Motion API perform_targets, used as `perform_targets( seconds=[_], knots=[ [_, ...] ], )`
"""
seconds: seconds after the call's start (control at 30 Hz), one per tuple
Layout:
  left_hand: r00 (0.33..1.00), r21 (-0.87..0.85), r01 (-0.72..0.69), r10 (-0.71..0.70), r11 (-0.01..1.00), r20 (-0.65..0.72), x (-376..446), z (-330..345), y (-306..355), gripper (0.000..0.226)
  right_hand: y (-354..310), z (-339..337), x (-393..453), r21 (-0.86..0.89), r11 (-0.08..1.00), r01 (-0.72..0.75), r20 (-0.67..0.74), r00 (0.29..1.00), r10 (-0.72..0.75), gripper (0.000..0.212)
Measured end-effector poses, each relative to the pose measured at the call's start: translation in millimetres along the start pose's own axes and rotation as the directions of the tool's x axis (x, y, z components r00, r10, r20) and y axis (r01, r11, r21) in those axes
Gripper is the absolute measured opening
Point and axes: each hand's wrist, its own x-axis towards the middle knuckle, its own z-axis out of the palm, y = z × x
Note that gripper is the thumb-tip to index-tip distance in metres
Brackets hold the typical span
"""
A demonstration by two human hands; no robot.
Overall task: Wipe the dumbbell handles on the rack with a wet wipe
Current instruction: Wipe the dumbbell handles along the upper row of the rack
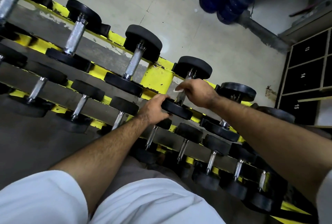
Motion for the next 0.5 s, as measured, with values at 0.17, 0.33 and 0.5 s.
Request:
perform_targets(
  seconds=[0.17, 0.33, 0.5],
  knots=[
    [0.999, 0.120, -0.045, 0.045, 0.992, 0.006, 12.6, 4.1, -4.4, 0.048, 0.9, 4.1, -8.9, 0.102, 0.993, -0.055, -0.109, 0.992, 0.066, 0.043],
    [0.991, 0.159, -0.129, 0.134, 0.979, -0.024, 14.3, 10.6, -8.5, 0.037, 3.4, 6.5, -17.6, 0.111, 0.990, -0.083, -0.117, 0.988, 0.096, 0.045],
    [0.964, 0.373, -0.233, 0.265, 0.898, -0.034, 9.0, 12.1, 7.1, 0.030, 14.2, 1.0, -24.2, 0.135, 0.987, -0.086, -0.159, 0.981, 0.107, 0.046]
  ],
)
